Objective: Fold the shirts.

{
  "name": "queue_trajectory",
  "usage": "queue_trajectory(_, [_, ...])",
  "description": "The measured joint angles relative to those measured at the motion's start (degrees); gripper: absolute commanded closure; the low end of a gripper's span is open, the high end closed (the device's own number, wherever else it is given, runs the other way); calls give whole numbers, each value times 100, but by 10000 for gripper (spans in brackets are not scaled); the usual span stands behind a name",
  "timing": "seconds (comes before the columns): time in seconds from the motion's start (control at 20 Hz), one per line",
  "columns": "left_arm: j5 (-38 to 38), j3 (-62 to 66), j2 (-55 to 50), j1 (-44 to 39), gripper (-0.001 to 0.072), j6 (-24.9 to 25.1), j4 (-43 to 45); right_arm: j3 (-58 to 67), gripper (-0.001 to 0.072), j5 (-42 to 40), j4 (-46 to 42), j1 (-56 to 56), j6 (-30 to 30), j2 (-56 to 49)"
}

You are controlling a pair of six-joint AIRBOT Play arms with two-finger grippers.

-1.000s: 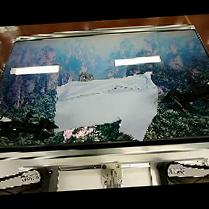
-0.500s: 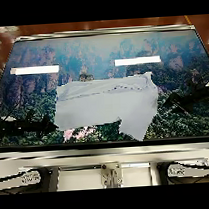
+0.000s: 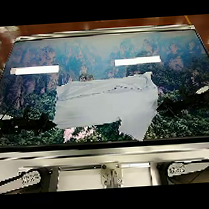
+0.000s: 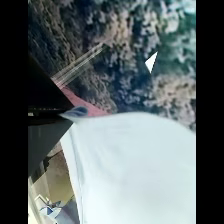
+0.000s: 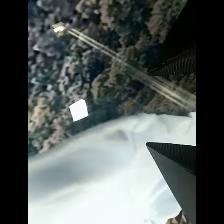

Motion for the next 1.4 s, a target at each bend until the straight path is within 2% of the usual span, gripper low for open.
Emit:
queue_trajectory(0.1, [-48, 44, 68, 0, 671, 2, -2, -9, 224, 50, 210, 94, -50, -155])
queue_trajectory(0.15, [-61, 72, 87, 0, 671, 2, -2, -11, 342, 24, 260, 168, -72, -219])
queue_trajectory(0.2, [-74, 103, 103, 0, 672, 2, -2, -13, 613, -46, 256, 243, -92, -262])
queue_trajectory(0.25, [-90, 142, 116, 0, 672, 2, -2, -15, 656, -184, 273, 328, -111, -315])
queue_trajectory(0.4, [-105, 435, 260, -2, 674, 2, 4, 151, 657, -278, 334, 466, -278, -256])
queue_trajectory(0.55, [-214, 1307, 769, -4, 673, 9, 35, 787, 656, 111, 522, 511, -706, 337])
queue_trajectory(0.7, [-271, 3056, 1532, -9, 672, 17, 31, 2094, 656, 374, 603, 525, -1154, 1469])
queue_trajectory(0.8, [-155, 4498, 2020, -4, 672, 39, 11, 3091, 656, 267, 511, 522, -1276, 2389])
queue_trajectory(0.95, [-52, 6533, 2575, -2, 672, 68, 61, 4181, 656, -337, -4, 525, -1034, 3751])
queue_trajectory(1.05, [7, 7453, 2889, -2, 672, -92, 219, 4562, 656, -678, -404, 525, -822, 4551])
queue_trajectory(1.25, [-273, 8227, 3469, 0, 672, -555, 1005, 4854, 656, -859, -1108, 529, -566, 5648])
queue_trajectory(1.4, [-1067, 8338, 3687, 0, 672, -706, 1412, 4924, 656, -575, -1460, 527, -339, 6022])
